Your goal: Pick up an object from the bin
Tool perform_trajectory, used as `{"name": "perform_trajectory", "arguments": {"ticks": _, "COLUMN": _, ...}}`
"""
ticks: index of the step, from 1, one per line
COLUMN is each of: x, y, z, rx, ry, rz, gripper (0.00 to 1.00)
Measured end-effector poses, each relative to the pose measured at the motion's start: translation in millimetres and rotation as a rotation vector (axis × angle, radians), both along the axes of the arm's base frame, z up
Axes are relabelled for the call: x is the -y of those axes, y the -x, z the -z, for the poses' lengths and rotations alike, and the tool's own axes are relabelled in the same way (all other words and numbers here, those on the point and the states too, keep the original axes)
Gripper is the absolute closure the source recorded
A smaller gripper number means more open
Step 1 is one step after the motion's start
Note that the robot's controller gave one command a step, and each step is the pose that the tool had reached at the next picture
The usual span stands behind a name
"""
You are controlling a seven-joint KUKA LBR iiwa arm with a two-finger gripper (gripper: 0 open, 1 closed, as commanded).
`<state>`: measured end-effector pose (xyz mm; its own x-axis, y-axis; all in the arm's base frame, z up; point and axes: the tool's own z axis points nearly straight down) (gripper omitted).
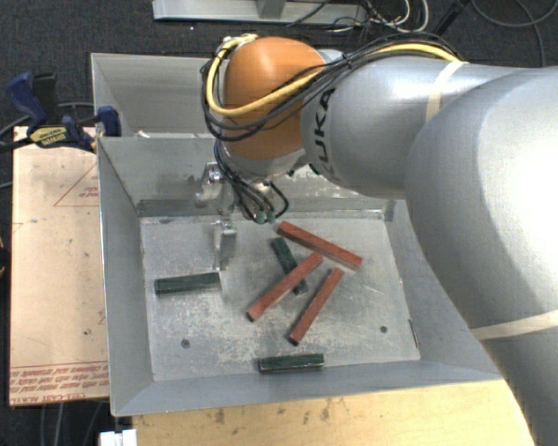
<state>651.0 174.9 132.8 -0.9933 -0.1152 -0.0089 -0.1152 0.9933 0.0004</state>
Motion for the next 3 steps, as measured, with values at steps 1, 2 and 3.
{"name": "perform_trajectory", "arguments": {"ticks": 1, "x": -11.5, "y": 57.6, "z": 57.1, "rx": 0.010, "ry": -0.004, "rz": -0.266, "gripper": 1.00}}
{"name": "perform_trajectory", "arguments": {"ticks": 2, "x": -11.4, "y": 57.6, "z": 57.1, "rx": 0.010, "ry": -0.005, "rz": -0.266, "gripper": 1.00}}
{"name": "perform_trajectory", "arguments": {"ticks": 3, "x": -33.3, "y": 58.2, "z": -139.8, "rx": -0.007, "ry": 0.002, "rz": -0.279, "gripper": 1.00}}
